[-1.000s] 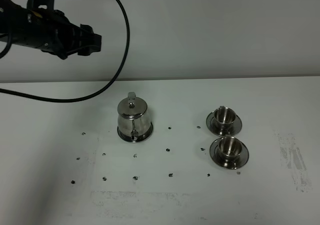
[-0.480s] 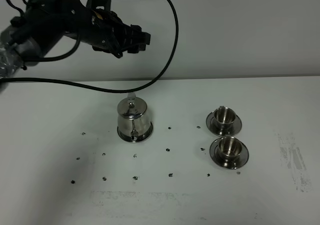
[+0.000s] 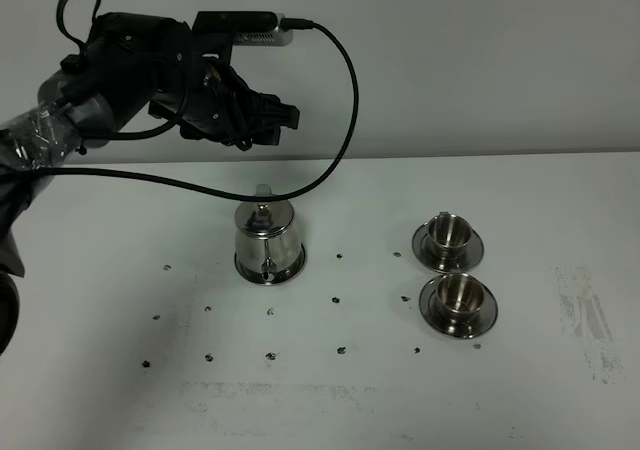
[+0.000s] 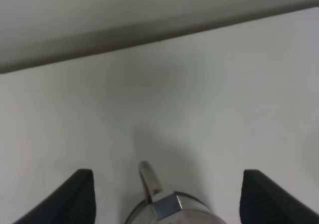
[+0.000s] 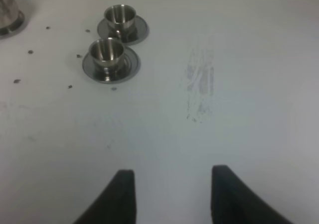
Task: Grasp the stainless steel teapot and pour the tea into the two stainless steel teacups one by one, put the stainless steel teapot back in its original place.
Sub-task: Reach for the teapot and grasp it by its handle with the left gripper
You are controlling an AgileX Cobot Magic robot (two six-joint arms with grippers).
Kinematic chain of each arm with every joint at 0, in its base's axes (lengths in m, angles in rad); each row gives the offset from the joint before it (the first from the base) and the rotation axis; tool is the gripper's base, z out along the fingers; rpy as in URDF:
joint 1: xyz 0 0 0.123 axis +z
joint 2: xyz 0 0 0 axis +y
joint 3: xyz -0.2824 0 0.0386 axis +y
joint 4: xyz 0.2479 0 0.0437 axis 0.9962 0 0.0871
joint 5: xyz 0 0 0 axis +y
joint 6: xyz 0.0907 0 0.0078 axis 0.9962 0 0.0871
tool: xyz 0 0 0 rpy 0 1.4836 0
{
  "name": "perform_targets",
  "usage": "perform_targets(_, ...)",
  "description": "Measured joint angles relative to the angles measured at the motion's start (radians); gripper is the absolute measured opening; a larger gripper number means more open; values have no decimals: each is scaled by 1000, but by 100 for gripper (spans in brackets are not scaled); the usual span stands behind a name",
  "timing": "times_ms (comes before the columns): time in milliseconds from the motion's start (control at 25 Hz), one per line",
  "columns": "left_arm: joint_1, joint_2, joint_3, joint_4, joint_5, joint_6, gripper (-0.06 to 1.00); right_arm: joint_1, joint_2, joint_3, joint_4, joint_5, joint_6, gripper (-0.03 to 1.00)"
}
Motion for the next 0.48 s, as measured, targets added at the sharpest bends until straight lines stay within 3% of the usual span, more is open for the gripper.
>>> perform_targets(480, 0, 110, 0, -2, -84, -6, 62, 0, 0, 0, 0, 0, 0, 34)
